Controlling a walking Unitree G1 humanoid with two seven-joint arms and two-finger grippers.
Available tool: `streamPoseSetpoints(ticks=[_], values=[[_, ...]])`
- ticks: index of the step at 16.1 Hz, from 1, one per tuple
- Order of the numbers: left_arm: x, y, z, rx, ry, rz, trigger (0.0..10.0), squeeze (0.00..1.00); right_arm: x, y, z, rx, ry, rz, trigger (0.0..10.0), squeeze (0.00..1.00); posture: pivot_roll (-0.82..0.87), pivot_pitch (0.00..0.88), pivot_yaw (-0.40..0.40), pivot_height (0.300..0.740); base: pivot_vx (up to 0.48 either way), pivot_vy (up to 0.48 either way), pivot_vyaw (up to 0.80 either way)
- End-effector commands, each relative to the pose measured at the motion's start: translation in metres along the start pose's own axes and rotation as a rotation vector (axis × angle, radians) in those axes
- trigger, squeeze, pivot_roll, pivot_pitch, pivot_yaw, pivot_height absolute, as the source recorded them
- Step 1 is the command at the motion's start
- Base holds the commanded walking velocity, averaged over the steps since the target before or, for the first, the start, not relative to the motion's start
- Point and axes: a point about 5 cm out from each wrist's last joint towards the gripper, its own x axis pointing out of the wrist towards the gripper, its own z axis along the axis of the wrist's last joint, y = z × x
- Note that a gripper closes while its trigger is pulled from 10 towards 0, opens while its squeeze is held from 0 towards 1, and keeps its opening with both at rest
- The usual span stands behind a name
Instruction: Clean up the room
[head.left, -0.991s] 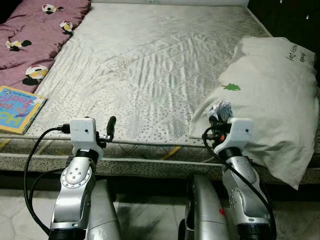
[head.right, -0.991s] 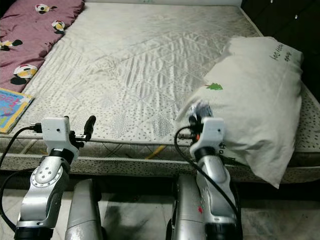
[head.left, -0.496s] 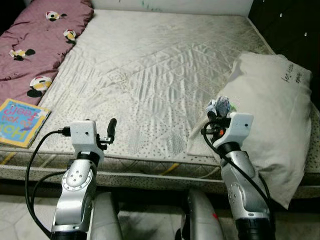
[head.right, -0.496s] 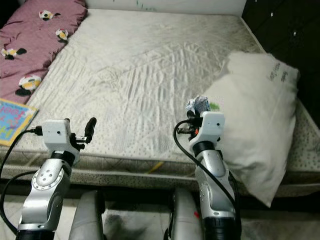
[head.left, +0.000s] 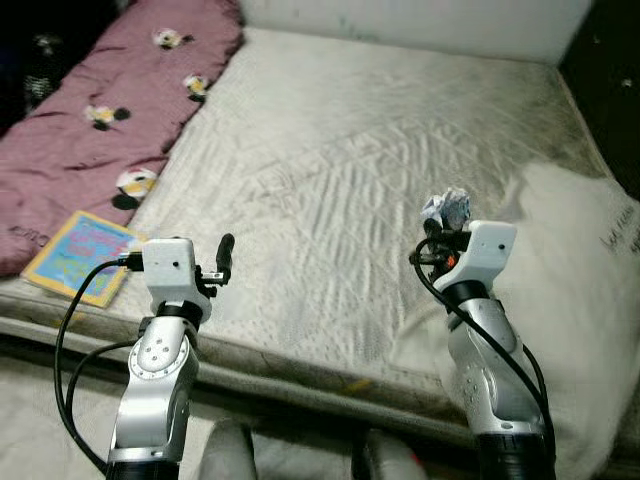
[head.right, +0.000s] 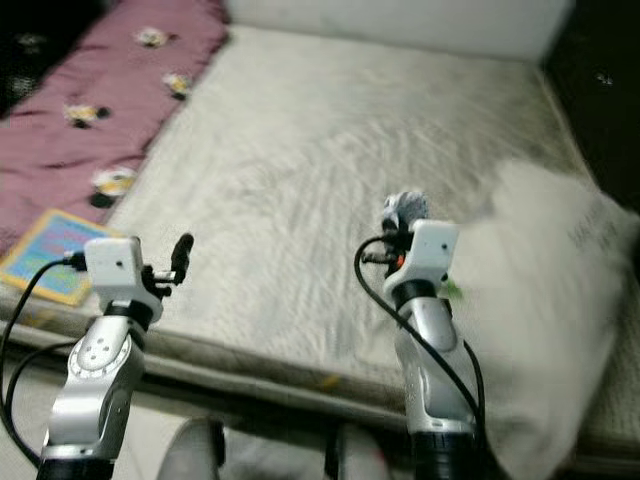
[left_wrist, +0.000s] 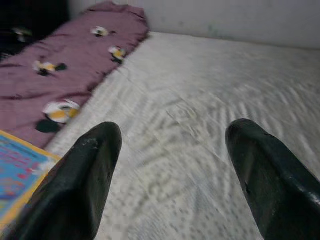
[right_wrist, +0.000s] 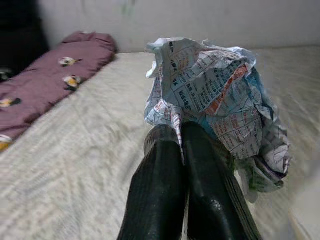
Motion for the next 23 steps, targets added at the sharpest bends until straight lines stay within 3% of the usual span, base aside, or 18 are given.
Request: streamPoseSetpoints(ticks=[1, 9, 14, 18, 23], values=[[0.001, 0.001, 0.0, 0.012, 0.002, 0.007, 10.0, 0.0, 0.002, 0.002, 0.006, -0.002, -0.022, 0.006, 10.0, 0.0, 0.02, 0.0, -0.049, 0.74, 0.0, 0.0, 0.0], [0.002, -0.007, 0.0, 0.0, 0.001, -0.006, 10.0, 0.0, 0.001, -0.001, 0.001, -0.027, -0.008, -0.001, 10.0, 0.0, 0.02, 0.0, -0.059, 0.74, 0.0, 0.0, 0.0], [0.011, -0.01, 0.015, -0.001, -0.035, -0.048, 10.0, 0.0, 0.005, 0.006, -0.002, -0.059, 0.039, 0.025, 10.0, 0.0, 0.01, 0.009, -0.067, 0.74, 0.0, 0.0, -0.4], [0.013, -0.004, 0.017, -0.002, -0.026, -0.046, 10.0, 0.0, 0.004, 0.012, -0.007, -0.026, 0.035, 0.024, 10.0, 0.0, 0.01, 0.011, -0.047, 0.74, 0.0, 0.465, -0.67], [0.005, -0.009, 0.004, -0.022, 0.025, -0.042, 10.0, 0.0, -0.001, 0.008, -0.012, -0.035, 0.058, 0.018, 10.0, 0.0, 0.0, 0.0, -0.049, 0.74, 0.0, 0.48, 0.0]])
